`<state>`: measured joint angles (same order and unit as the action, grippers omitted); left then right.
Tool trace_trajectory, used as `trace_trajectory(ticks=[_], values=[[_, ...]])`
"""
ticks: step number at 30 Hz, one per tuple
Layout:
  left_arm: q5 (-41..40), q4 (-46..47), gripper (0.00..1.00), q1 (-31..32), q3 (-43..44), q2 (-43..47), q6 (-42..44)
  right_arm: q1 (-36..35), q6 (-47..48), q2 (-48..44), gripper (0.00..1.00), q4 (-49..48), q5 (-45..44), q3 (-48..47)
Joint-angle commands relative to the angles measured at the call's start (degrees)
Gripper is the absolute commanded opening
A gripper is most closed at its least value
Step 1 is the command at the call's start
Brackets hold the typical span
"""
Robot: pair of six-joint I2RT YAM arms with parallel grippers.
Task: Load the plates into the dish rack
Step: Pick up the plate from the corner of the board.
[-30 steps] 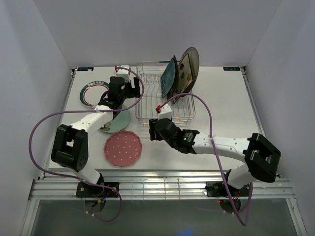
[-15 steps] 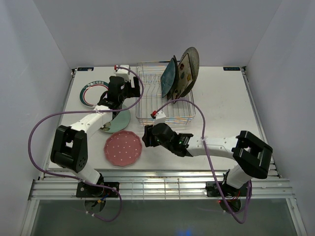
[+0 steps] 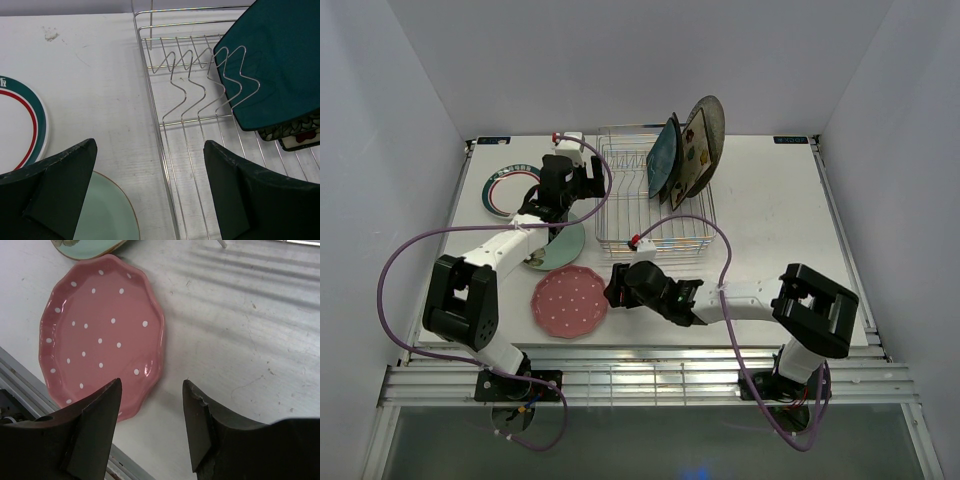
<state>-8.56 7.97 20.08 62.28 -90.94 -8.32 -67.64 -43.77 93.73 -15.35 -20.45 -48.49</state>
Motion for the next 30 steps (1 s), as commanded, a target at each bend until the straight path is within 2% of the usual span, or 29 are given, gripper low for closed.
trace_trajectory(ticks=[1,8,30], values=[[-0.2,0.4,0.98,-0.2,0.5,3.0,0.1,-0.4,-7.0,1.5,0.58,-4.8,-0.8,1.9],[-0.3,0.4,0.98,-0.2,0.6,2.7,0.1,-0.4,-7.7,5.8,0.57,-6.3,-0.1,-0.3],[-0.6,0.4,0.98,-0.2,0.4,3.2,0.2,-0.4,-6.2,9.4,0.54,-9.2,-1.1,-2.5]])
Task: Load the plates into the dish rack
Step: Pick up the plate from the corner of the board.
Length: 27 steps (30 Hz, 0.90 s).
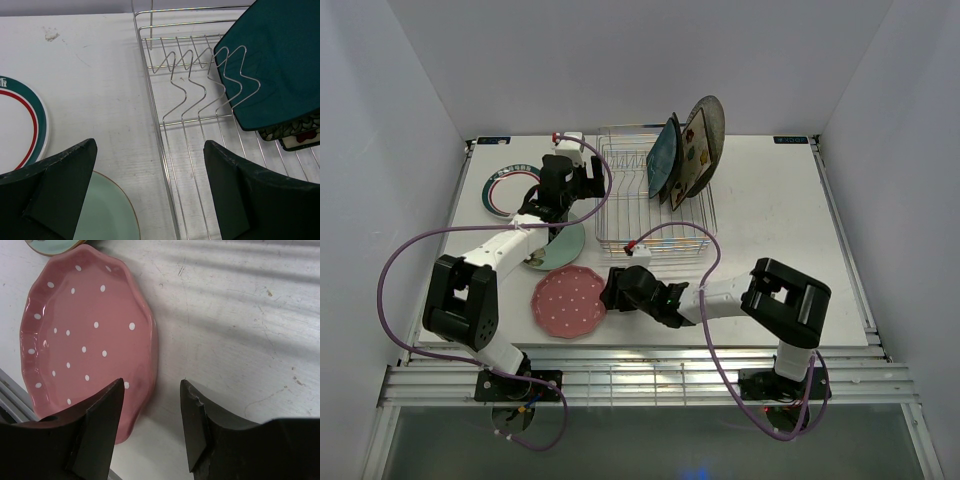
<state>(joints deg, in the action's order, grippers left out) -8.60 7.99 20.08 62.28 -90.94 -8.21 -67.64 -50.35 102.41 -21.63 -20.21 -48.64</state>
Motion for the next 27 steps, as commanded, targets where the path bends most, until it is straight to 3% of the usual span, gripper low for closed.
trace_trajectory(ticks=[1,27], values=[[-0.5,0.4,0.98,-0.2,0.4,3.2,0.0,-0.4,0.6,0.8,0.54,-2.8,-1.5,-2.5],[-0.8,0.4,0.98,-0.2,0.4,3.2,0.1,-0.3,3.7,6.7,0.51,-1.0,-5.1,-8.2]])
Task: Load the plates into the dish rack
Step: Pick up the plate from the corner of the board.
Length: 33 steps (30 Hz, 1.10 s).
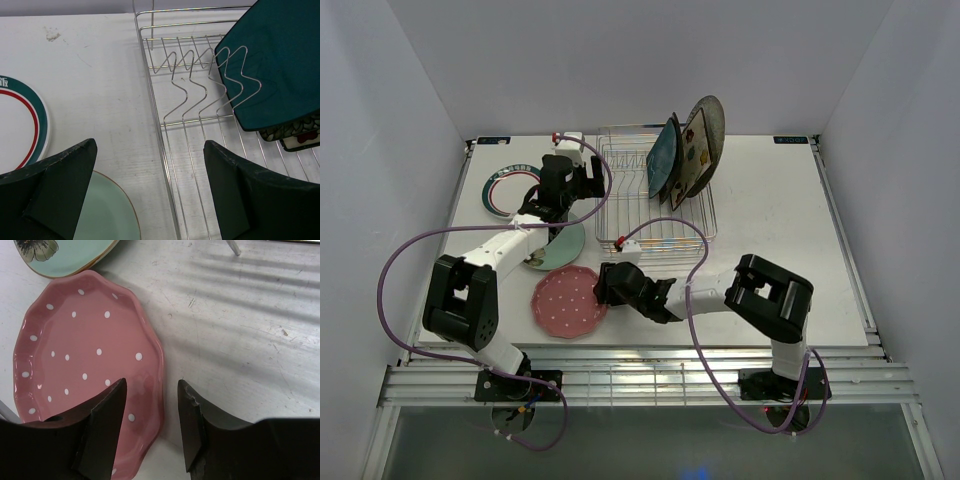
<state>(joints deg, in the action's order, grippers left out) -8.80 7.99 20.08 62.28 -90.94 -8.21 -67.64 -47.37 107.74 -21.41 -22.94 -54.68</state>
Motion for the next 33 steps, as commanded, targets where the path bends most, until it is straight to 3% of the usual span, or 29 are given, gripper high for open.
trace_trajectory(ticks=[1,10,22,33], values=[[-0.7,0.4,0.98,-0.2,0.4,3.2,0.1,-0.4,0.7,1.6,0.51,-1.1,-2.5,-2.3],[-0.6,0.4,0.98,-0.2,0.4,3.2,0.1,-0.3,1.8,3.8,0.49,-0.2,-3.3,-4.0],[-0.6,0.4,0.98,-0.2,0.4,3.2,0.0,-0.3,1.8,3.4,0.09,2.5,-3.9,-4.4],[-0.6,0.4,0.98,-0.3,0.4,3.2,0.1,-0.4,2.5,-1.0,0.08,1.8,-4.1,-1.2]])
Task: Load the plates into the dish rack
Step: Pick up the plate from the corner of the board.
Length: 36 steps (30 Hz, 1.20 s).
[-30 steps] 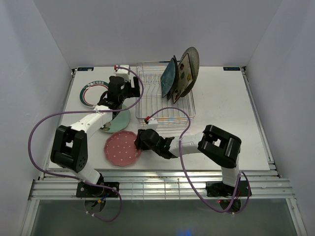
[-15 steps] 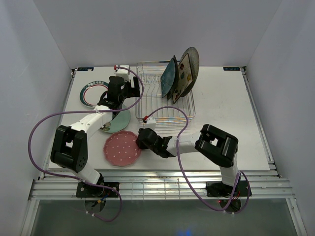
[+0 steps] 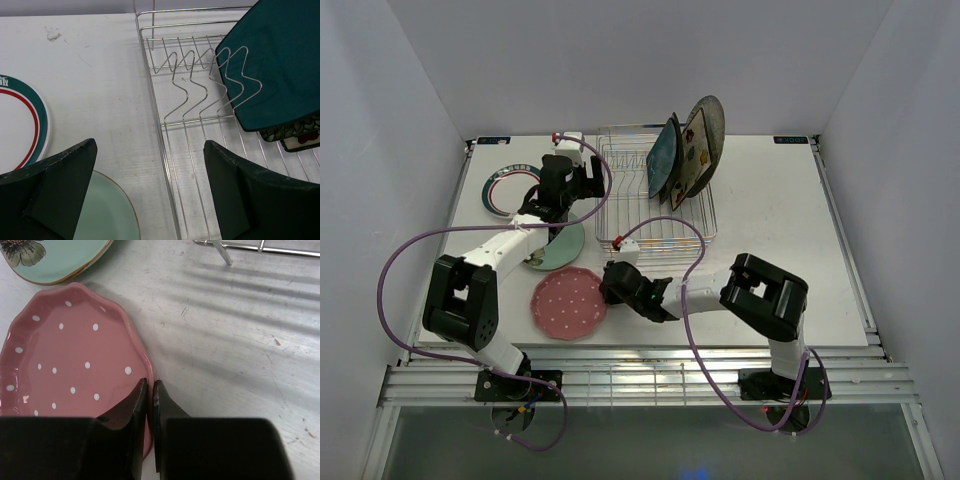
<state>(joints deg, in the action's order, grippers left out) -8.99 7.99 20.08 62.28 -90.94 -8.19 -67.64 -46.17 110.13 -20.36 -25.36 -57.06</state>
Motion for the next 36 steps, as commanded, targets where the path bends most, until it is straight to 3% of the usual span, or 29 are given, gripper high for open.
trace_trajectory(ticks=[1,36], values=[[-0.4,0.4,0.98,-0.2,0.4,3.2,0.0,-0.4,1.4,-3.7,0.08,0.7,-1.6,1.8],[-2.1,-0.3,0.98,-1.4,1.4,2.8,-0.7,-2.9,13.8,-15.6,0.08,5.4,-11.2,1.1]])
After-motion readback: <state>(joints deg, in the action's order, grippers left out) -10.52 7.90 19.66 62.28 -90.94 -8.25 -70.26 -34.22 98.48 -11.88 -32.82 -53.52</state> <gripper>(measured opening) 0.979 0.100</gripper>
